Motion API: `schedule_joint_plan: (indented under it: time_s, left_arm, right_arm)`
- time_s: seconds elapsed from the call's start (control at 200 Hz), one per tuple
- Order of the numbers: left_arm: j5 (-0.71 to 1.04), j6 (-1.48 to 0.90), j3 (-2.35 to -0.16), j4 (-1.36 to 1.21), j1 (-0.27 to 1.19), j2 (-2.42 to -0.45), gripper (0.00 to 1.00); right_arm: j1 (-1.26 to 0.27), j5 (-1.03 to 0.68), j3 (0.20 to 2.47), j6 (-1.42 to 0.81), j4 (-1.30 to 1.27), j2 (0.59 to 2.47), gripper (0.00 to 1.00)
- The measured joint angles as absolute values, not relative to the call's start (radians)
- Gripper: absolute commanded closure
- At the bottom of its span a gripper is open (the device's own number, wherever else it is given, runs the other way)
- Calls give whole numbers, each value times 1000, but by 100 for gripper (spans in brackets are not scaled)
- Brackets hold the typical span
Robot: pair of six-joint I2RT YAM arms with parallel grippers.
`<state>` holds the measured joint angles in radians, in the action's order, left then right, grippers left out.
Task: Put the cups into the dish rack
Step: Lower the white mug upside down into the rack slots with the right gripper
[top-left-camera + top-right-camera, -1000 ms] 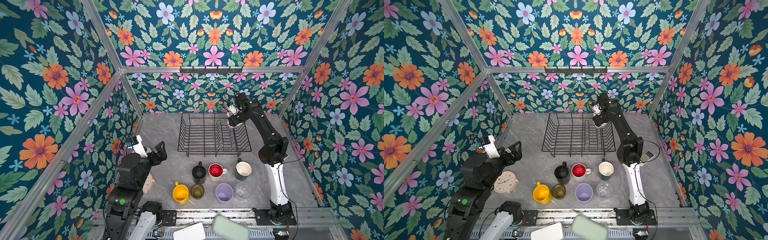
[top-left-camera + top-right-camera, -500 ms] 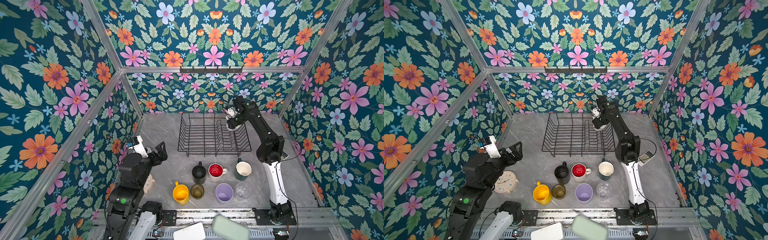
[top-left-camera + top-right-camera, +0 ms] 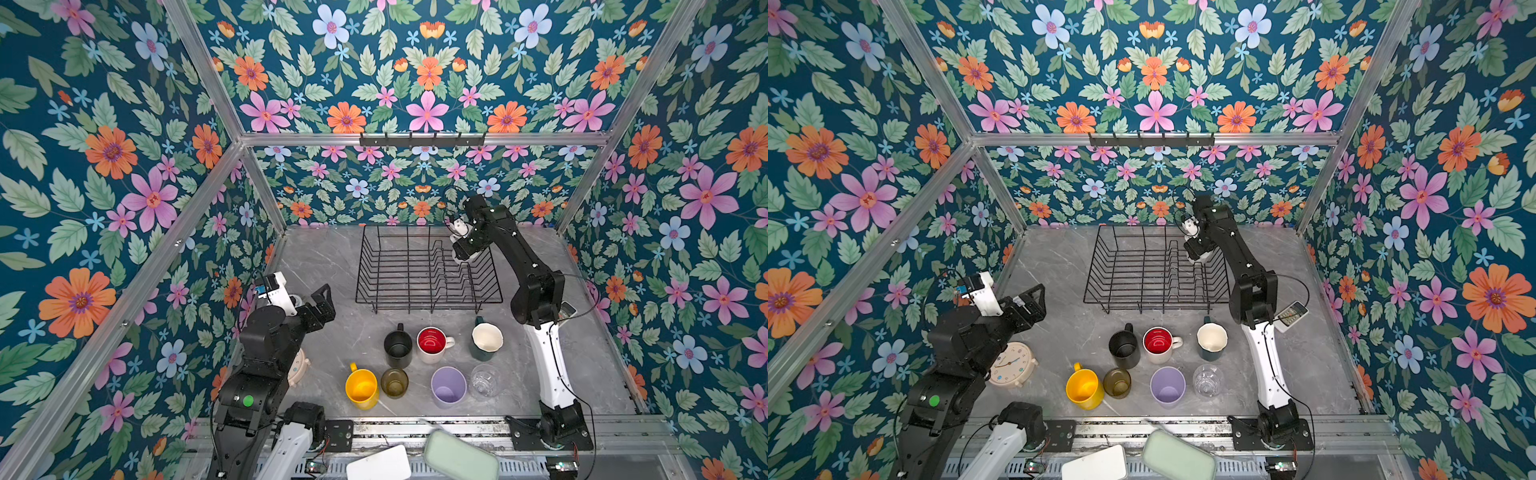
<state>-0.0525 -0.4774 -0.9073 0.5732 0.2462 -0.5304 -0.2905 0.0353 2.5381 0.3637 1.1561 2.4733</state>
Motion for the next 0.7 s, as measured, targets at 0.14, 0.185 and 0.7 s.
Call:
schedule_joint_plan:
  time_s: [0.14, 0.185, 0.7]
  left_arm:
    - [-52, -490, -904, 574, 246, -526, 0]
    - [-52, -490, -902, 572, 246, -526, 0]
    - [-53, -496, -890, 571, 246, -529, 0]
  right_arm:
    - [-291, 36, 2539, 369, 1147, 2489, 79]
    - [-291, 37, 2539, 369, 1145, 2494, 76]
    - [-292, 28, 2543, 345, 1135, 2523, 32]
